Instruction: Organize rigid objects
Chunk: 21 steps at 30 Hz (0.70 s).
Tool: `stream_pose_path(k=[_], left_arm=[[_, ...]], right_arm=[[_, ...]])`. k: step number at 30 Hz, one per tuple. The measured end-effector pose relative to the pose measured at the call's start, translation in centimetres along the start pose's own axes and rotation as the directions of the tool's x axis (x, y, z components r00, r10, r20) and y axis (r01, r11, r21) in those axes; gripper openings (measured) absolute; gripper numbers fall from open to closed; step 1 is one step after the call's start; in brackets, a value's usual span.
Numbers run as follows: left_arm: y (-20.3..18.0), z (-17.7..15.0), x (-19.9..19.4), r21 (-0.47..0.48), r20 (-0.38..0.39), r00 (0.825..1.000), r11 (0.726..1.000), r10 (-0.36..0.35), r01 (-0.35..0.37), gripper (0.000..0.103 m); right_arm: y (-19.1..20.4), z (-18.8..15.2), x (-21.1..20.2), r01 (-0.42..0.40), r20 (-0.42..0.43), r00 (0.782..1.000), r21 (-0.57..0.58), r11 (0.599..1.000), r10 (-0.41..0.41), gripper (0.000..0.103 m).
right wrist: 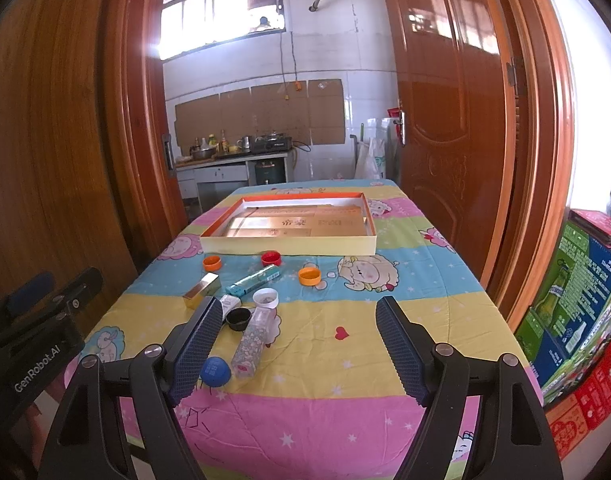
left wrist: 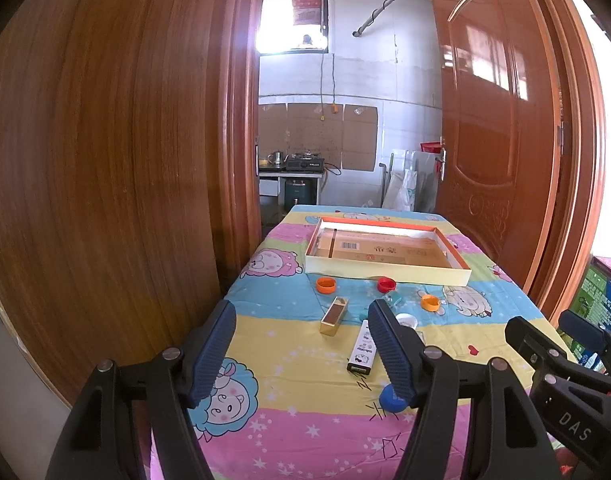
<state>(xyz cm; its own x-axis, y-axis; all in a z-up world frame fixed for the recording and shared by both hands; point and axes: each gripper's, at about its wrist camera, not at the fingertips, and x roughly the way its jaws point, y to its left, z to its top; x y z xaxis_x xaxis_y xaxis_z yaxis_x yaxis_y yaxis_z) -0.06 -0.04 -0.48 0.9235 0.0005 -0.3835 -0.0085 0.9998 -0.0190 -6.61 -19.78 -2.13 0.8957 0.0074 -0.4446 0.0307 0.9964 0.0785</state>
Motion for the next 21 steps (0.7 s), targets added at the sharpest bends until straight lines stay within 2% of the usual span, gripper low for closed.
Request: stream_pose_path(k=[21], left_arm=[[-0.07, 0.08, 0.08, 0.008, -0.006, 1.000, 1.000, -0.007, 0.007, 0.069]], right_arm=[[0.07, -0.02, 0.08, 0.004, -0.001, 1.000, 0.000, 1.000, -0.004, 0.080]])
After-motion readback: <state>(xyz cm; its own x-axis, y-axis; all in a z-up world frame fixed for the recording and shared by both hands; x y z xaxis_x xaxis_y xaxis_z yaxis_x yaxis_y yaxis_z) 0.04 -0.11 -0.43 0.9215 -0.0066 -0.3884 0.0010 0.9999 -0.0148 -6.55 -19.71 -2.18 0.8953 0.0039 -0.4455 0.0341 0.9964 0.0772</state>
